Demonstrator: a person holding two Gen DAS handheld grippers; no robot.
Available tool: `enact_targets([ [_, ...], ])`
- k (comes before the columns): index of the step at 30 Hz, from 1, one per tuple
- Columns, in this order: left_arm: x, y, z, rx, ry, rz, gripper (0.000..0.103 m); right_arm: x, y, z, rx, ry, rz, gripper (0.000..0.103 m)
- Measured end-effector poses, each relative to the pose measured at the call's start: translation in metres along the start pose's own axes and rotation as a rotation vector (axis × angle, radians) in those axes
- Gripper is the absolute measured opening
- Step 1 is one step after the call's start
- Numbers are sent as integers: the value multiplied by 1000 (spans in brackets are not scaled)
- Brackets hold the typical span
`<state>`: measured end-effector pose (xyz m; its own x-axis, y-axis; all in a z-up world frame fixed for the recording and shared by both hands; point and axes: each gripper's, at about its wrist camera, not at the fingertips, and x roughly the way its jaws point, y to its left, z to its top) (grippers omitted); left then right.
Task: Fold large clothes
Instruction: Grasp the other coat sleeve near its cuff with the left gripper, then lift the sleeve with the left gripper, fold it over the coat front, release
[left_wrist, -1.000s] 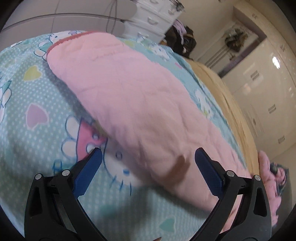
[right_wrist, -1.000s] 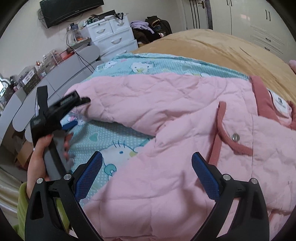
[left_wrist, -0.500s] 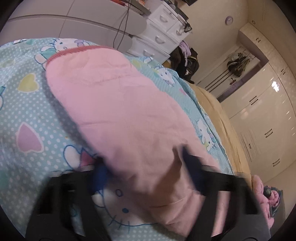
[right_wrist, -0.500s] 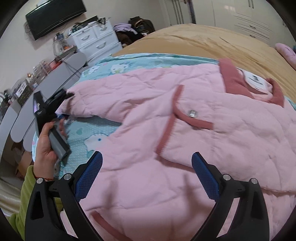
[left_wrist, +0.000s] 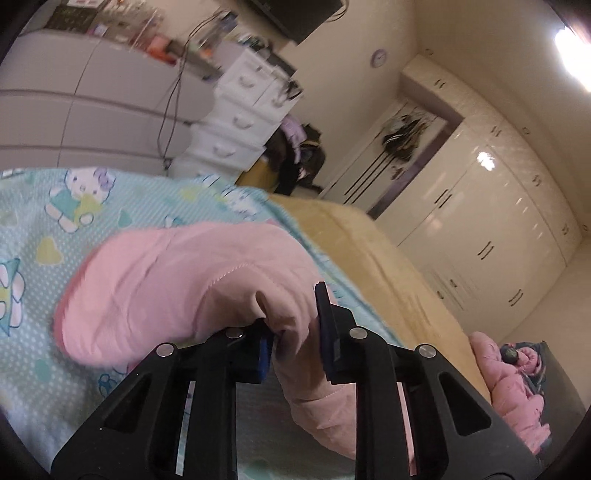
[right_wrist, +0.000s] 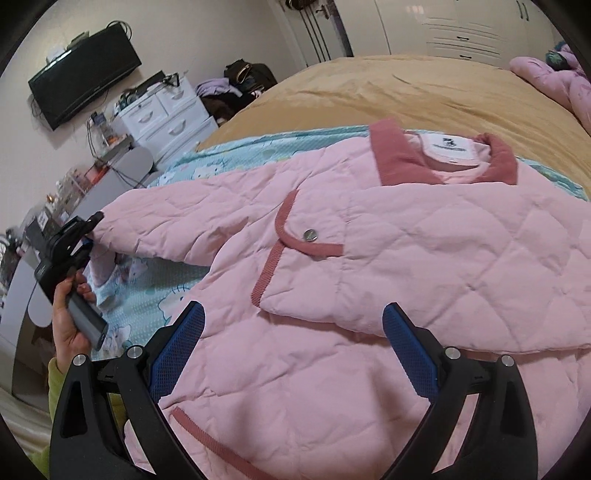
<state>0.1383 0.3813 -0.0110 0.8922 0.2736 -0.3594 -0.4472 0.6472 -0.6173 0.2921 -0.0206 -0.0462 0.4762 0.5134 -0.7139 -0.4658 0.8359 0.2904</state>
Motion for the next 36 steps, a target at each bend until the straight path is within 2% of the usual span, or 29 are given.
enact_targets([
  [8,-35,-45,-3,63,-51,-75,12,-34,-26,-6,52,-48,-3,96],
  [14,-57,-84,-5,124,-82,-103,12,-59,-56,-12,112,-83,-25,96],
  [21,-75,-147,-24,287,-90,-141,12,-81,-81,-24,184,-117,-24,96],
  [31,-85,-211,-64,447,-29,-231,11,-120,-112,-38,243,-170,-26,96],
  [36,-85,-244,-98,544,21,-285,11,-135,-130,-44,271,-192,-34,96],
])
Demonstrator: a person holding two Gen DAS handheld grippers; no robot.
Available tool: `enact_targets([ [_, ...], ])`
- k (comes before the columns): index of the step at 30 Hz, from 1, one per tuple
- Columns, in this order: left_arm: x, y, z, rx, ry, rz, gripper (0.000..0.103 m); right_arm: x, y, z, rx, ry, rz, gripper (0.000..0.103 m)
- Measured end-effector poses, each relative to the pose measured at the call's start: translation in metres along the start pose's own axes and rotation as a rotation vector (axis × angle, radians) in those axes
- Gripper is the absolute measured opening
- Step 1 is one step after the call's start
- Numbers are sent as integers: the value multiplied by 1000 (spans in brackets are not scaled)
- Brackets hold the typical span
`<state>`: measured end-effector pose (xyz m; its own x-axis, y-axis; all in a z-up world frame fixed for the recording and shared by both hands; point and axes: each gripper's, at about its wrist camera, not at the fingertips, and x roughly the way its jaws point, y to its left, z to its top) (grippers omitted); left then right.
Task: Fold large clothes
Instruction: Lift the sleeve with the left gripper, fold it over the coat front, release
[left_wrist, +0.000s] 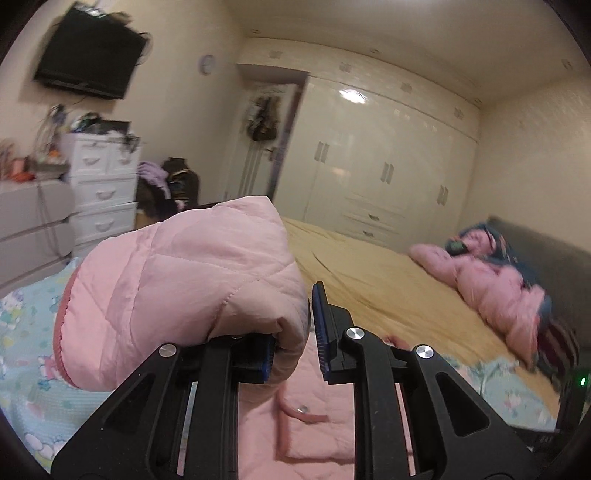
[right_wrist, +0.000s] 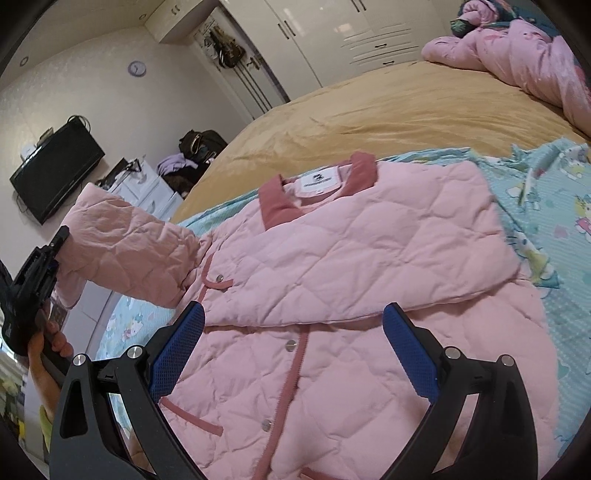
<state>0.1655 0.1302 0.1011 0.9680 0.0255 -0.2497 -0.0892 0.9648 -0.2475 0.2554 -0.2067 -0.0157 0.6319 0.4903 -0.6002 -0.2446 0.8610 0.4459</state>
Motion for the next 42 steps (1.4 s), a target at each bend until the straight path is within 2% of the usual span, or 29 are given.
enact_targets([
  [5,17,-38,-25,95,74,-51,8,-14,-20,-3,12,-3,-34,96],
  [10,41,-75,-69,205,197,-118,8,-21,-49,-8,52,1,-86,96],
  [14,60,-93,-105,239,301,-155,8,-27,-70,-13,88,1,-117,96],
  [19,71,-113,-138,333,351,-140,8,-24,-85,-18,109,16,-153,96],
  [26,82,-116,-164,392,422,-155,8,-8,-92,-23,123,49,-164,96],
  [28,79,-120,-168,416,428,-168,19,-6,-92,-23,123,55,-165,96],
  [30,74,-122,-170,427,437,-201,47,-4,-91,-22,122,59,-169,96],
  [33,66,-126,-172,429,458,-232,73,-1,-87,-20,122,57,-164,96],
  [35,62,-124,-174,413,481,-245,79,0,-80,-16,110,51,-157,96],
  [38,55,-108,-172,318,521,-297,94,3,-69,-11,87,40,-151,96],
  [40,55,-92,-171,202,569,-342,94,7,-62,-8,82,38,-144,96],
  [42,57,-68,-168,31,603,-407,94,10,-53,-6,74,40,-131,96],
])
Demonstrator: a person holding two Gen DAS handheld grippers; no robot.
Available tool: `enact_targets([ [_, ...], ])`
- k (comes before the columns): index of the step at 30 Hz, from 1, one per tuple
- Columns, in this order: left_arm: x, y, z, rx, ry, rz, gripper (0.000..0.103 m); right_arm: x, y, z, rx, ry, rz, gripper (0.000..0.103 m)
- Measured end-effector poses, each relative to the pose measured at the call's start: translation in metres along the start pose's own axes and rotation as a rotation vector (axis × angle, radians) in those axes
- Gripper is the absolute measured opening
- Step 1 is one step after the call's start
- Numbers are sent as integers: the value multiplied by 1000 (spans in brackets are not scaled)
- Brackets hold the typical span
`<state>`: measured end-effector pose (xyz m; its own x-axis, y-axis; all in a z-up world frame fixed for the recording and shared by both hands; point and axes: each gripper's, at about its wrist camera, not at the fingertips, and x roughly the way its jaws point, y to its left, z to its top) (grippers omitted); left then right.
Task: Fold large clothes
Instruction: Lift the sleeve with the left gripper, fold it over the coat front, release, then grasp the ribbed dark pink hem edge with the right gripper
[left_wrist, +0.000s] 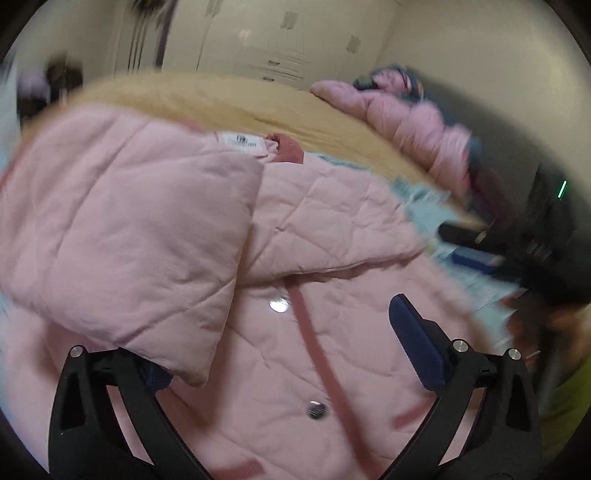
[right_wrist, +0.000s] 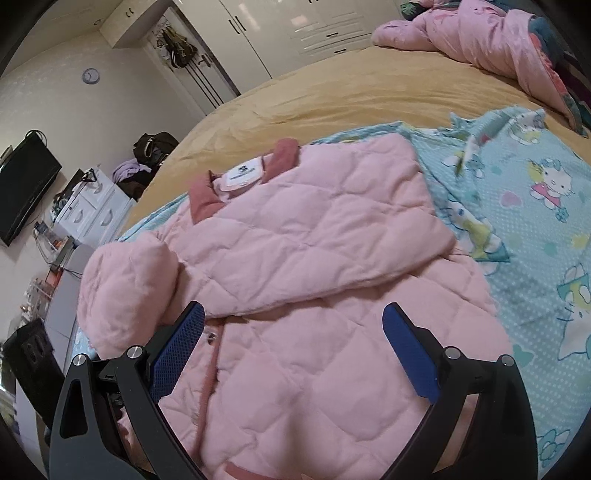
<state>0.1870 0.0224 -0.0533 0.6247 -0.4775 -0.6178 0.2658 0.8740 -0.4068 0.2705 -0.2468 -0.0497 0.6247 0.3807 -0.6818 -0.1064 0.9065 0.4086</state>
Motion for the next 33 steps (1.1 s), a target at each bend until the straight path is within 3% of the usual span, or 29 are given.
enact_targets([
  [3,-13,33,-3,-204,-40,-144,94,2,12,1,-26,0,5,96],
  [5,-27,46,-5,-264,-93,-160,94,3,21,2,-43,2,13,96],
  [10,-47,53,-8,-284,-197,-122,94,6,43,5,-71,3,32,96],
  [15,-17,49,-12,-259,-105,-84,94,-2,88,36,-133,-7,144,96],
  [18,-5,43,-15,-226,-83,-60,94,11,137,63,-244,85,253,99],
  [20,-1,40,-16,-212,-77,-49,94,39,173,74,-314,199,299,99],
  [23,2,37,-16,-197,-77,-35,94,79,219,80,-397,307,257,99],
  [28,7,33,-18,-153,-65,5,94,119,281,87,-372,418,274,99],
  [30,10,28,-18,-129,-59,24,94,134,307,82,-420,468,228,99],
  [31,11,25,-17,-119,-57,31,94,146,321,76,-459,493,151,99],
  [33,13,24,-17,-100,-52,44,94,161,333,67,-486,527,81,98],
])
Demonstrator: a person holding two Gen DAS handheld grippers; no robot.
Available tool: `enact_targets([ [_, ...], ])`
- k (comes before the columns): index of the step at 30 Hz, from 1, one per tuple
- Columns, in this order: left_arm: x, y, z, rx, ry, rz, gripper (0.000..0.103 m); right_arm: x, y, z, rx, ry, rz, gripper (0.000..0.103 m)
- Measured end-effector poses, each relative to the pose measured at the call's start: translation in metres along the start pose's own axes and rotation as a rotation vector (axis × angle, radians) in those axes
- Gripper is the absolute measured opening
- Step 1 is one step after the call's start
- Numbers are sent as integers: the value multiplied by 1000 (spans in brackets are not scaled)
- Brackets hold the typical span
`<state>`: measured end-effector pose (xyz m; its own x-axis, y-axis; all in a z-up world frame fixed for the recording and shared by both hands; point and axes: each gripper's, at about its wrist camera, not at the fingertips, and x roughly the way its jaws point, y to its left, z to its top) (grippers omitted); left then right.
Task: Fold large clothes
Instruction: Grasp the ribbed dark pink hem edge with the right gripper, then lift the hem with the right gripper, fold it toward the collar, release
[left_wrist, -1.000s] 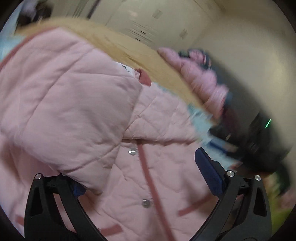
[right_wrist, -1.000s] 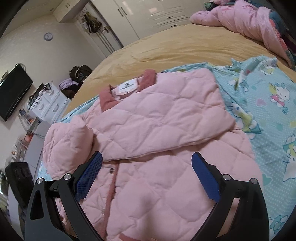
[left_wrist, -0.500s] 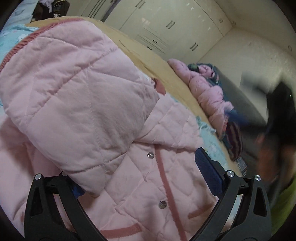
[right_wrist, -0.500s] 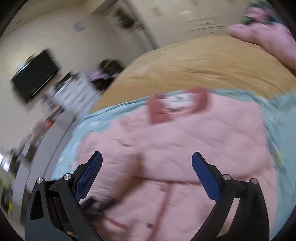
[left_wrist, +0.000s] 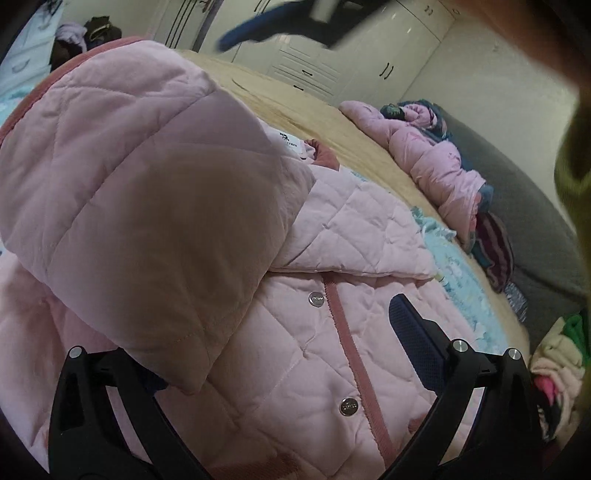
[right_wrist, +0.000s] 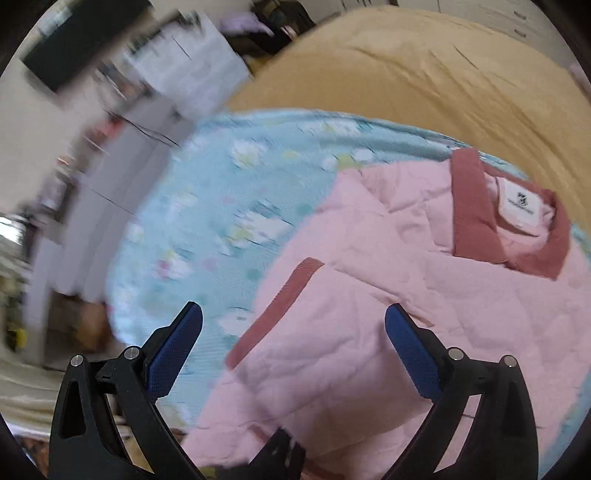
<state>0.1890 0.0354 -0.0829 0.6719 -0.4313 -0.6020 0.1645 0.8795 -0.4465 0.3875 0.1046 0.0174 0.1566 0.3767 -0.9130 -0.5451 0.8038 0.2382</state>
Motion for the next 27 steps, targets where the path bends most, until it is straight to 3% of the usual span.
enact_targets([
  [4,0,-3,-1,32,3,19,94,25,-5,2,2,33,-116,96],
  [5,1,-4,-1,40,5,25,94,27,-7,2,-6,37,-133,90],
  [6,2,-5,-1,47,8,30,94,30,-9,1,-10,45,-150,71],
  [8,3,-7,-2,70,13,48,94,30,-17,-1,0,41,-120,58],
  [10,2,-10,-3,104,13,74,94,23,-20,-4,-32,14,-115,37],
  [13,1,-16,-2,131,2,90,94,2,-32,-12,-75,-29,-67,24],
  [20,-12,-36,-1,233,-35,152,94,-70,-62,-30,-86,-159,54,20],
  [27,-32,-61,-3,352,-102,211,94,-133,-90,-44,-81,-282,79,13],
])
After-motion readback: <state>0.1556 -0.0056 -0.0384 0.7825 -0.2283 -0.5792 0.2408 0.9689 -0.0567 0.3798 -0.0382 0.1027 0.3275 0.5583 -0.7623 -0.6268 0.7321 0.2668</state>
